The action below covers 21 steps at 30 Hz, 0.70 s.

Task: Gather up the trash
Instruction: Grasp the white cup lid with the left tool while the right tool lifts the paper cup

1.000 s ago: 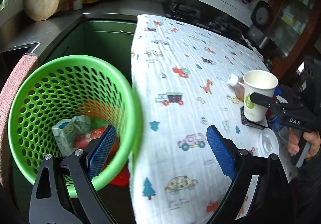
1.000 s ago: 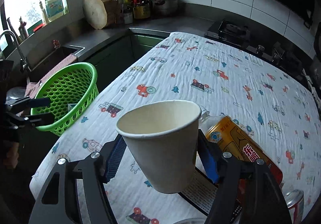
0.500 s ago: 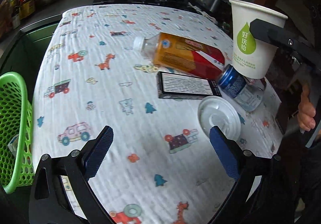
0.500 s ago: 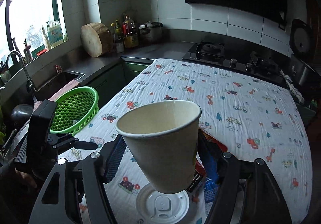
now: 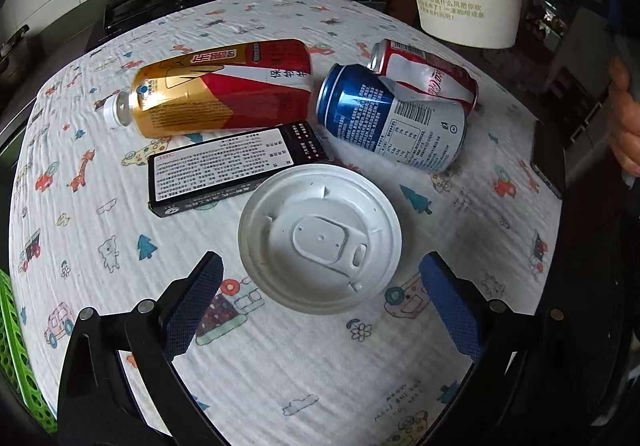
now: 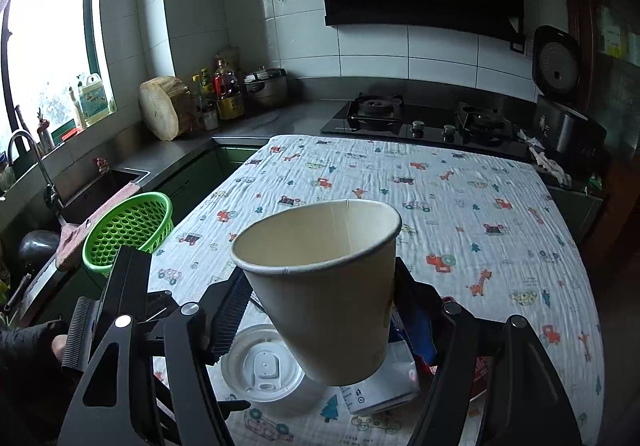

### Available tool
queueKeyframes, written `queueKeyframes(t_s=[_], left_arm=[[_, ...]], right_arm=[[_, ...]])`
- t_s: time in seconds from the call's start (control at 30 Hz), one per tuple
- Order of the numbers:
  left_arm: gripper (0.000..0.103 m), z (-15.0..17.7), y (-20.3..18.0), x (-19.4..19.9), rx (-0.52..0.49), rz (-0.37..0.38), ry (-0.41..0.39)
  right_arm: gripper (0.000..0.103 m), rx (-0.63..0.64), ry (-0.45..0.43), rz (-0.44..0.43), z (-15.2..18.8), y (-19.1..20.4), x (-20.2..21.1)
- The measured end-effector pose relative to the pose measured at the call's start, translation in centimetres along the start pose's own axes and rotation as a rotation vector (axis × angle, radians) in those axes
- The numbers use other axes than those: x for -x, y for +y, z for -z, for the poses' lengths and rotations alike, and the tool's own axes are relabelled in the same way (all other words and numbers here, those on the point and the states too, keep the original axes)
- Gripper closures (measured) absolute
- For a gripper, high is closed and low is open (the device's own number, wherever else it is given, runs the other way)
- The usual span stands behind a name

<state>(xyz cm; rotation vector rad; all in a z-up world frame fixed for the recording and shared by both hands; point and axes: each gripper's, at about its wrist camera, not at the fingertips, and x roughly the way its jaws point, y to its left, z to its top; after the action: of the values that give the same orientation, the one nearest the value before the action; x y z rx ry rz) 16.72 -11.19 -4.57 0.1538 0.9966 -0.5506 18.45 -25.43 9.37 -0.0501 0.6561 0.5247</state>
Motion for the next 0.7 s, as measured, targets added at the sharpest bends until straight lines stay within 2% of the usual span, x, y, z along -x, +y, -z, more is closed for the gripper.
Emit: queueKeyframes(t_s=[0.13,0.27,0.53,0.7], left_arm=[[0.005,-0.5,-0.8,-1.0,-0.066,-0.046,0.024],[0.005,-0.9,-0.5,-1.9,-0.064,-0.052,0.05],[0.005,-1.4,0.4,-3.2,-0.037,-0.022,0.078],[0.007,-1.4,0.4,-3.5,-0.026,0.005,0.067]], right_arm=[[0.037,-0.013,0.003,-0.003,0.6,-0.8,0.1],[0.037,-0.017,0.007,-0.009,0.9,-1.0,-0.1],[0.037,-0.017,0.01,-0.014,0.9,-0.8,-0.6],[0.037,-0.011,0.015,-0.012,0.8,-0.5,-0.8]])
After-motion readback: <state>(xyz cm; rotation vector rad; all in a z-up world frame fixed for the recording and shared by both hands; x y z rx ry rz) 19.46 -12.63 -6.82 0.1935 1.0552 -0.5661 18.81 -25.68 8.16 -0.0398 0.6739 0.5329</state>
